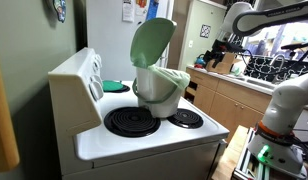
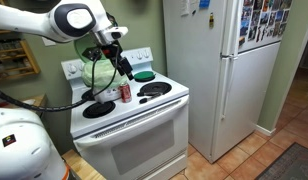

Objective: Use the silver tongs to pick up the red can and put it in the bin, put the silver tongs back on the hob of the stove

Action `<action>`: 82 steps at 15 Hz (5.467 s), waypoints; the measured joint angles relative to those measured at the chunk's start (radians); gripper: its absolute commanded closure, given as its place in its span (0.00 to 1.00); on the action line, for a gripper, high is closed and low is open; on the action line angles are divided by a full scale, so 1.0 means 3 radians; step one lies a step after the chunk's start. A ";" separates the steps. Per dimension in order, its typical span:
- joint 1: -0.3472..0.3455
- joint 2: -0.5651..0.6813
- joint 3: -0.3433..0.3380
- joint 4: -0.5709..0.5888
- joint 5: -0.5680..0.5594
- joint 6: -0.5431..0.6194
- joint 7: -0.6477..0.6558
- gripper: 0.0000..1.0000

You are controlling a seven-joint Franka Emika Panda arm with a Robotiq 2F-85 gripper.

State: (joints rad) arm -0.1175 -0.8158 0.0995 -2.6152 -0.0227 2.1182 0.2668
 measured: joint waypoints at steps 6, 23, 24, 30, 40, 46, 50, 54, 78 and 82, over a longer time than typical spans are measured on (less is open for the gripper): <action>-0.0028 0.0798 -0.0237 0.0295 0.0168 0.0459 0.0015 0.00; 0.0073 0.1607 -0.0278 0.0776 0.0478 0.0347 0.0103 0.00; 0.0044 0.1644 -0.0284 0.0787 0.0476 0.0363 0.0207 0.00; -0.0033 0.2263 -0.0441 0.1006 0.0520 0.0729 0.0344 0.00; 0.0172 0.3255 -0.0388 0.1875 0.0905 0.0567 0.0324 0.00; 0.0288 0.3523 -0.0352 0.2305 0.0988 -0.0140 0.0444 0.00; 0.0289 0.3578 -0.0356 0.2346 0.0988 -0.0147 0.0454 0.00; 0.0333 0.3582 -0.0341 0.2347 0.1004 -0.0080 0.0407 0.00; 0.0469 0.3770 -0.0361 0.2326 0.0797 0.0294 0.0477 0.00; 0.0475 0.3844 -0.0333 0.2329 0.0849 0.0272 0.0476 0.00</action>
State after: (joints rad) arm 0.0250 0.3376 -0.0004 -1.9164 0.2321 2.1997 0.4095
